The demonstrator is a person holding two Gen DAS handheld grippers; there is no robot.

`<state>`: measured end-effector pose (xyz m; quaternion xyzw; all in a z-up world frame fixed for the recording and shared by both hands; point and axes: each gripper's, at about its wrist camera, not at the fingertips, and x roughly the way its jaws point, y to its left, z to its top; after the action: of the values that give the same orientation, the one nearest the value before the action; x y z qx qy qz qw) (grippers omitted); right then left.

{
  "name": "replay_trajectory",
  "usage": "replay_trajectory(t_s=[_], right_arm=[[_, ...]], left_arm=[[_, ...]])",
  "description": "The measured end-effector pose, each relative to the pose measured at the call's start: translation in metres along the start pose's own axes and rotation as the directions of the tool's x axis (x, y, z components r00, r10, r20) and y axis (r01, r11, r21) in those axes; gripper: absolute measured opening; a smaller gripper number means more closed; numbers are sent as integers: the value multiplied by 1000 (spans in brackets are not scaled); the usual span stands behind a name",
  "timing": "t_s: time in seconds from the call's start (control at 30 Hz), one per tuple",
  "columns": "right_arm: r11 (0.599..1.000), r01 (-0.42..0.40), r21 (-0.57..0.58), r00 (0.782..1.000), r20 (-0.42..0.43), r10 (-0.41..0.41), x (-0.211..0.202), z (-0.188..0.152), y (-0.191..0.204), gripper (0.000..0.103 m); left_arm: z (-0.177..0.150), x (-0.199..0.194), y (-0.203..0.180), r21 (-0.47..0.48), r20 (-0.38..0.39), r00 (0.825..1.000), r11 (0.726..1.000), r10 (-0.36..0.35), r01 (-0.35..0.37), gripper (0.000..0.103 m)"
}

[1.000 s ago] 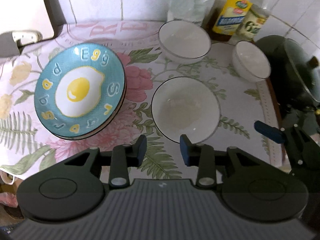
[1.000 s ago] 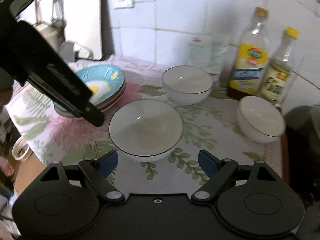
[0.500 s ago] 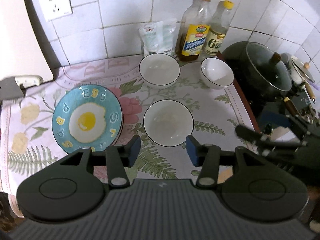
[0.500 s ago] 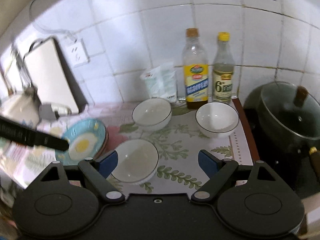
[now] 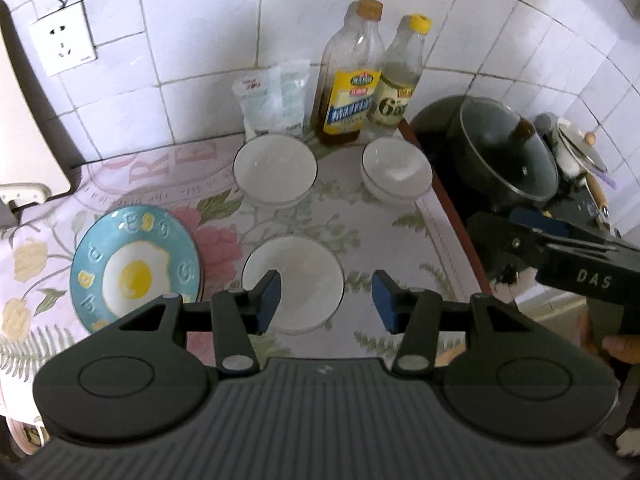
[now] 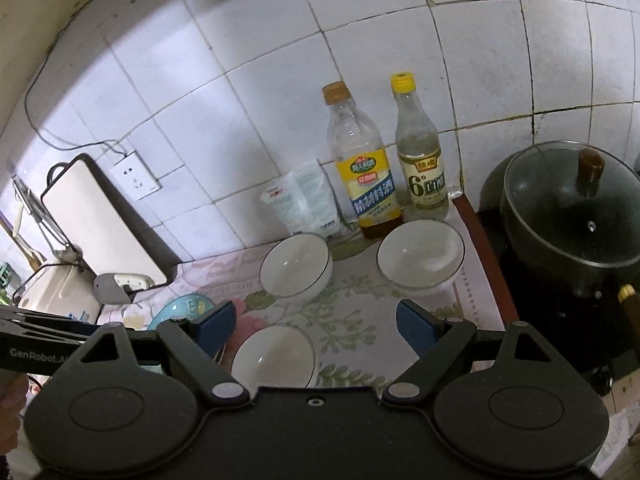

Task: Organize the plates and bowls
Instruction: 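Move both grippers to a white bowl near the bottles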

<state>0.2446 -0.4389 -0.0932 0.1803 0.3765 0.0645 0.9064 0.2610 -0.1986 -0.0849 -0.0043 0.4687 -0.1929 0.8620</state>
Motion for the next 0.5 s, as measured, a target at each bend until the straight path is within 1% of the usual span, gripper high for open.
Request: replay_trajectory(t_s=[0.1,0.2,0.27,0.37,0.43,0.5], right_arm=[[1000,13,8,1000,-11,-12,17,11,-19,85],[998,53,-27,999,-8,-54,37,19,-34,79],[996,80,-43,997,-11,-80,51,23,-45,76],[993,105,-51,994,-18,-106,73,28,-64,75],[993,110,-44,993,-33,-112,86,30,-78,70],[992,120,-49,991,-57,-123,100,32,-89,66]], left_arm=[[15,15,-6,-25,27,1000,1000,-12,13,49],[28,33,-12,-54,53,998,998,-26,28,49],[34,45,-17,-76,65,997,996,-35,40,49],[42,68,-25,-98,76,996,994,-48,55,47],[45,84,-29,-113,77,996,992,-45,53,47],[45,100,-31,-137,62,997,989,-44,52,47]])
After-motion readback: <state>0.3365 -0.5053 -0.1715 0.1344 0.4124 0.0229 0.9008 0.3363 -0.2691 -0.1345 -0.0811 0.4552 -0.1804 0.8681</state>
